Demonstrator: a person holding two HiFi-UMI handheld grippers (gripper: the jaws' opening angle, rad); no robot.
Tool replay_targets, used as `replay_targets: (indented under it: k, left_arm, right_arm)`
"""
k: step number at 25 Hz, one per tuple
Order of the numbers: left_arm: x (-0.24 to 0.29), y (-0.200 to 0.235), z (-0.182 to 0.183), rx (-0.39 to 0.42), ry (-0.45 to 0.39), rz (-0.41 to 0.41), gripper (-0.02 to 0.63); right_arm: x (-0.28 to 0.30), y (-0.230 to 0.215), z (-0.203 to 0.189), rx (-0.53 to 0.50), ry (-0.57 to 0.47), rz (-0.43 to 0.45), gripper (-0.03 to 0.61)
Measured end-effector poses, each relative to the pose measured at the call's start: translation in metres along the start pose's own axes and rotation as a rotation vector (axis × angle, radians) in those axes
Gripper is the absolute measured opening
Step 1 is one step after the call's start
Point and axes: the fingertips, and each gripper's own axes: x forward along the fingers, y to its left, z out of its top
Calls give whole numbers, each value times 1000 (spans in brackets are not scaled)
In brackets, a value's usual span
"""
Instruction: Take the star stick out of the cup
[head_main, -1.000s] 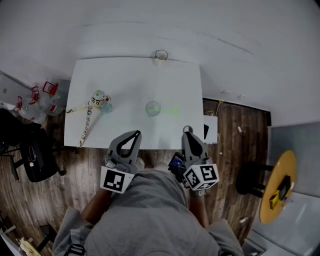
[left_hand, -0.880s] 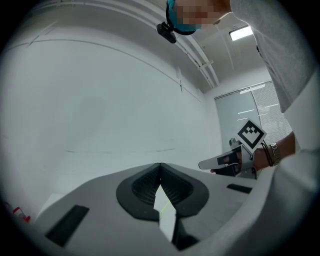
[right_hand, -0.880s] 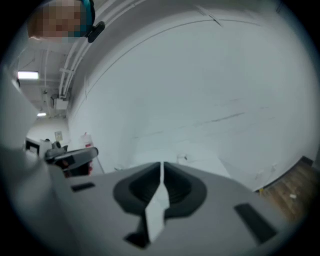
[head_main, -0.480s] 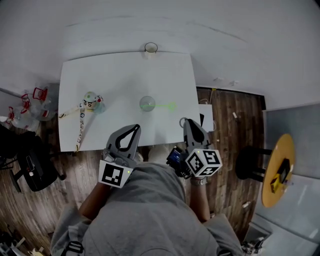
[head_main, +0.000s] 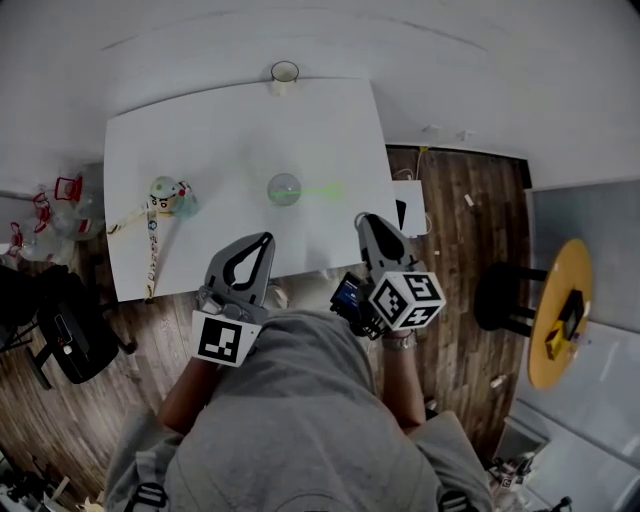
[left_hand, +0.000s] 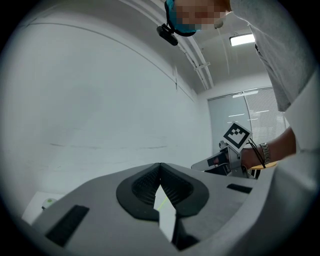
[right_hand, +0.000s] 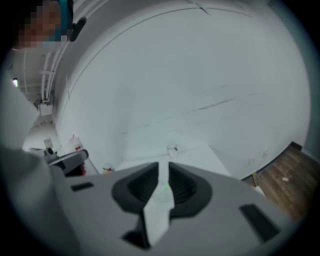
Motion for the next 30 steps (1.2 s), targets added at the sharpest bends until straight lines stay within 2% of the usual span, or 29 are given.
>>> replay_targets:
  k: [3, 10, 18, 30]
  left_arm:
    - [3, 2, -2, -3, 7, 17, 32]
    - [10, 15, -7, -13, 32, 59, 32]
    - [26, 24, -12, -21, 59, 74, 32]
    - [47, 32, -22, -42, 91, 83, 32]
  right_arm:
    - [11, -4, -3, 9, 32, 20, 114]
    - [39, -11, -9, 73, 95, 61, 170]
    - [67, -25, -13, 142, 148, 66, 173]
    - [91, -36, -28, 178, 231, 68, 173]
